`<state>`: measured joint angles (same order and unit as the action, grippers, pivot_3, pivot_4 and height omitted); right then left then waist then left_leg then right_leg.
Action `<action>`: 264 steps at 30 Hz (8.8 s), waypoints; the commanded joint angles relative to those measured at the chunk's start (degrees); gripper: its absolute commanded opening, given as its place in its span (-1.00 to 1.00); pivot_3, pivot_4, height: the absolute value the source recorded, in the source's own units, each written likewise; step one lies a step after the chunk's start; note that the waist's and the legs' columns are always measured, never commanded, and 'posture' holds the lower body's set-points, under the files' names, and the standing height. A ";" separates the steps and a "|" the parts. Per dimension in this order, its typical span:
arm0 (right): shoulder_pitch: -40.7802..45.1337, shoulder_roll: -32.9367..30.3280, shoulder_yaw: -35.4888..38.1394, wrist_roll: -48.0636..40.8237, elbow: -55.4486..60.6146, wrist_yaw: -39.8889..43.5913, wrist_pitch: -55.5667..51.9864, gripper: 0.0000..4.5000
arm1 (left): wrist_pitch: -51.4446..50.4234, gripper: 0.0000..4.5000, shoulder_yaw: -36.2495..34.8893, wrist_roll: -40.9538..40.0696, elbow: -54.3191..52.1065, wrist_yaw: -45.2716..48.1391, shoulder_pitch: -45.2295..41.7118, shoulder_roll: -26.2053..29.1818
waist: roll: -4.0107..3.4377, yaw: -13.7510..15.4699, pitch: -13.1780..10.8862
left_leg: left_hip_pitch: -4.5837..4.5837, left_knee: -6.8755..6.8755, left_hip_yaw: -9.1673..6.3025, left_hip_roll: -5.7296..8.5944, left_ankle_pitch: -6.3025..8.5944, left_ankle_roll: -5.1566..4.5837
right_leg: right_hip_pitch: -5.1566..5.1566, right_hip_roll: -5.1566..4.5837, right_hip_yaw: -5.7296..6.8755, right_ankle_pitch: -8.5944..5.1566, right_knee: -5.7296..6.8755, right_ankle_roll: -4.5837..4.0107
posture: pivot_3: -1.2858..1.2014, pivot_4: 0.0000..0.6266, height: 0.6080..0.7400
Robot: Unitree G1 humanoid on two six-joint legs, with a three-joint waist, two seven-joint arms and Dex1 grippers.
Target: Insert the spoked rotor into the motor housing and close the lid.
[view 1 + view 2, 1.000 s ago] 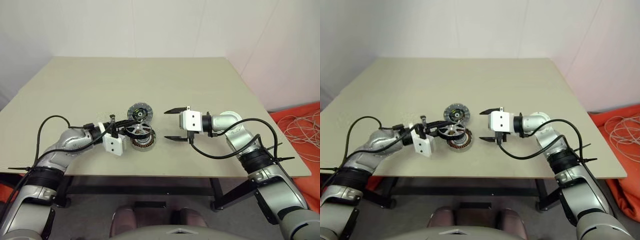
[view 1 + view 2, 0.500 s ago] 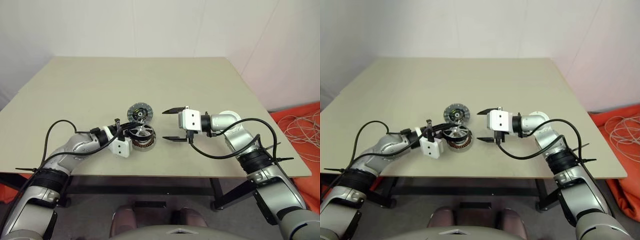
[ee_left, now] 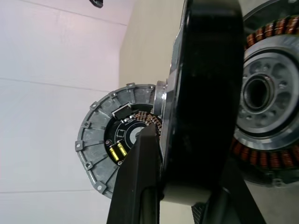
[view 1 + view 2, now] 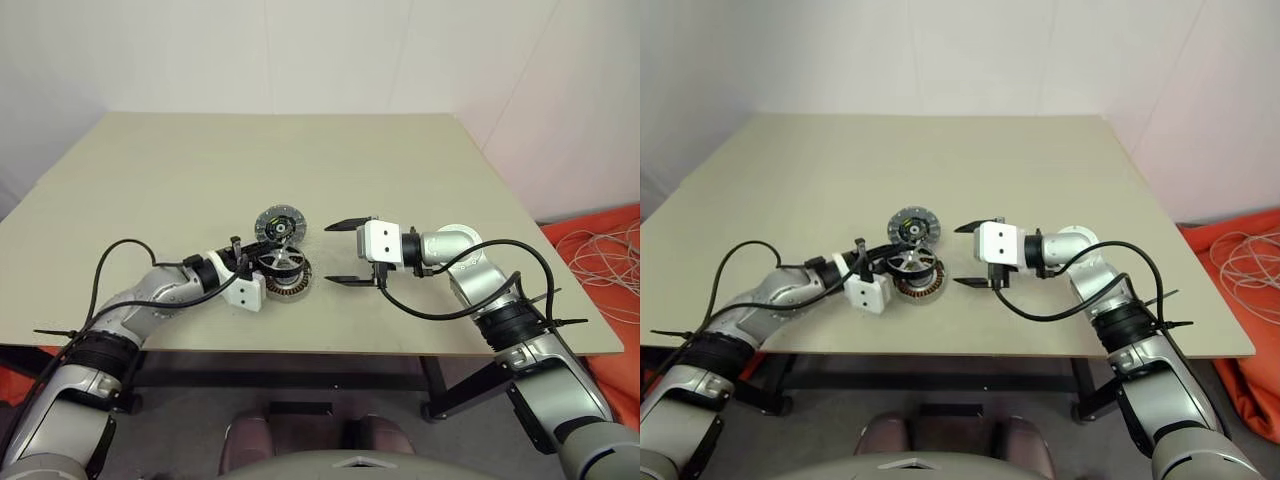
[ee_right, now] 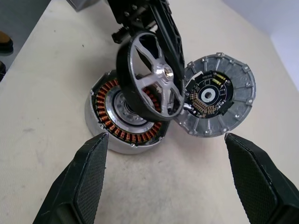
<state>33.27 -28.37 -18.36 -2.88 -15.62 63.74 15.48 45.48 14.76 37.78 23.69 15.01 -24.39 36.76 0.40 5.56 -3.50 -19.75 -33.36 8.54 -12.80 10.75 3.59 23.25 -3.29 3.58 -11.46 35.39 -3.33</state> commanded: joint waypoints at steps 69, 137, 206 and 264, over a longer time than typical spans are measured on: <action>0.20 0.93 1.48 -1.82 2.85 1.04 -0.81 1.00 | -2.45 -0.05 1.51 -21.73 -2.68 18.47 -4.18 0.09 | -0.01 0.19 0.01 | 0.00 -0.03 0.00 0.01 0.00 0.00 | 0.05 -0.02 0.00 0.01 0.06 -0.01 | 0.03 -1.00 1.00; 0.85 0.41 1.13 -0.76 0.97 0.36 0.77 1.00 | -18.65 0.71 -0.80 -23.71 -11.37 31.78 0.11 6.26 | -0.06 0.01 -0.01 | 0.00 -0.04 0.00 0.00 0.00 0.00 | 0.03 -0.02 0.01 0.00 0.06 0.00 | 0.03 -1.00 1.00; 13.28 17.06 18.73 -54.55 1.34 -40.80 -107.98 1.00 | -93.44 0.71 -32.31 -65.11 -29.90 37.13 21.99 7.66 | -0.35 0.54 -0.14 | 0.48 0.33 -0.04 0.00 -0.04 0.08 | -0.31 0.03 0.06 -0.08 -0.43 -0.07 | 0.03 -1.00 1.00; 4.56 -0.98 1.97 -21.38 24.57 -0.90 -47.24 1.00 | -134.68 0.71 -53.24 -107.54 -22.44 -10.39 9.10 -30.82 | -0.40 1.69 -0.02 | 0.39 0.15 -0.11 0.01 0.04 -0.19 | -0.96 -0.07 0.37 -0.14 -1.02 0.26 | 0.03 -1.00 1.00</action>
<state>37.30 -29.52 -18.22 -24.10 8.47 62.77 -32.77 -89.77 -38.78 -67.91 1.62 4.48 -14.21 5.97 0.00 7.25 -3.51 -19.37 -33.20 8.43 -12.80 10.80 3.40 22.32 -3.34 3.95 -11.60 34.37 -3.07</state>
